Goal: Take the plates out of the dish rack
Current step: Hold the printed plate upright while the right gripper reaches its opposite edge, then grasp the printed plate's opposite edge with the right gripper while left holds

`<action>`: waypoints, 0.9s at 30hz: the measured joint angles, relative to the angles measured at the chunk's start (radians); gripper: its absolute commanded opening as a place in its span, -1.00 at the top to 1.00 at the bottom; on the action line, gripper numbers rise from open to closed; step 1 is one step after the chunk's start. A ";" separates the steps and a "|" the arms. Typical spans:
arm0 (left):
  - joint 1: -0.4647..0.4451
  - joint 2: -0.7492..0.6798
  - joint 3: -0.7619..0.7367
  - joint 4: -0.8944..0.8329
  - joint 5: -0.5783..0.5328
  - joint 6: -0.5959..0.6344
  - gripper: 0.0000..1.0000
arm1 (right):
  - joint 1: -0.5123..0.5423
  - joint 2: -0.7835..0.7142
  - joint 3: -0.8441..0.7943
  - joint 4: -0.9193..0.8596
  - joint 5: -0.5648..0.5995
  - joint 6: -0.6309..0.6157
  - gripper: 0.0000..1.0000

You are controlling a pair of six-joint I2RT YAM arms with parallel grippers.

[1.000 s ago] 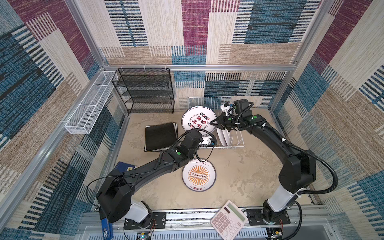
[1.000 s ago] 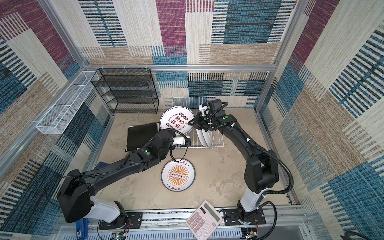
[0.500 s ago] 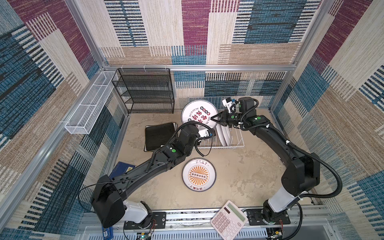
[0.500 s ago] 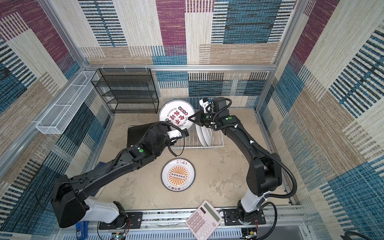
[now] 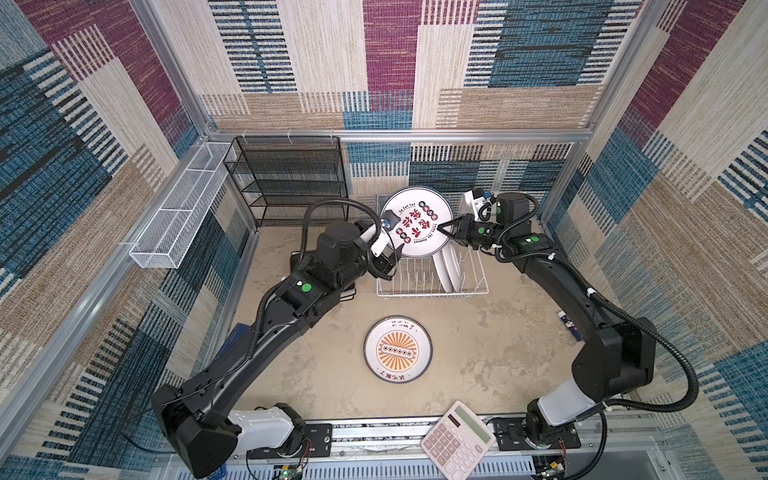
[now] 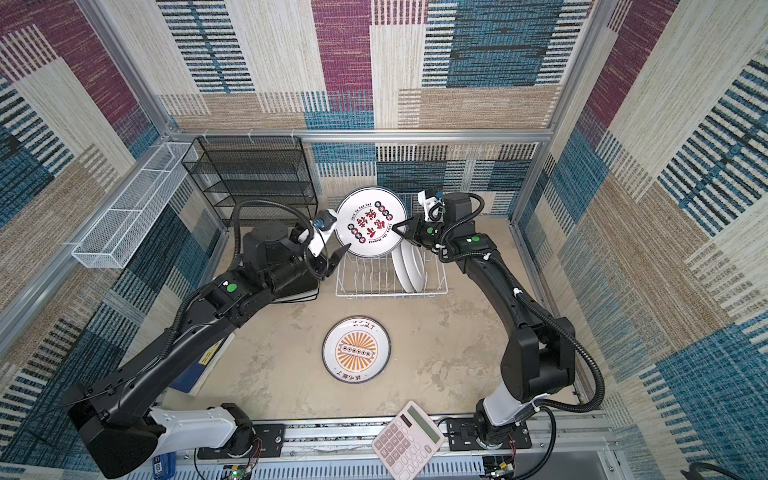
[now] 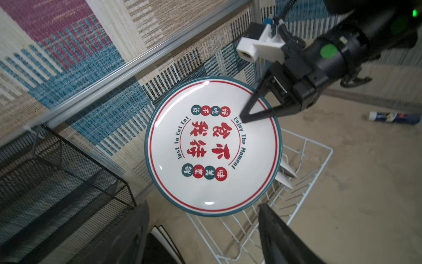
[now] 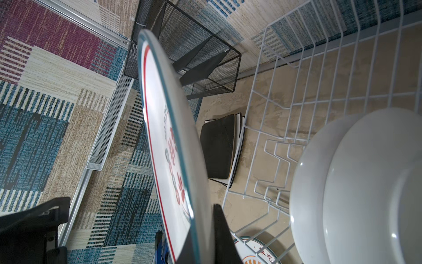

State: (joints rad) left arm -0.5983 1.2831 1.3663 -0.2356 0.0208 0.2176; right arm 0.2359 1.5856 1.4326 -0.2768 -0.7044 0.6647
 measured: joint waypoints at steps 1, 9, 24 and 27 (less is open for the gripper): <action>0.035 0.004 0.000 0.009 0.037 -0.067 -0.56 | 0.000 -0.001 -0.003 0.002 -0.001 0.000 1.00; 0.255 0.137 -0.022 0.136 0.388 -0.605 -0.53 | 0.000 -0.008 -0.016 0.019 -0.022 -0.015 1.00; 0.292 0.376 0.051 0.188 0.690 -0.912 0.09 | 0.000 0.034 -0.016 0.021 -0.116 -0.042 1.00; 0.292 0.380 0.051 0.187 0.713 -0.929 0.27 | 0.000 0.040 -0.016 0.021 -0.127 -0.044 1.00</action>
State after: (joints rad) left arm -0.3061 1.6627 1.4174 -0.0486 0.7338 -0.7116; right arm 0.2356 1.6253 1.4166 -0.2558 -0.8310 0.6205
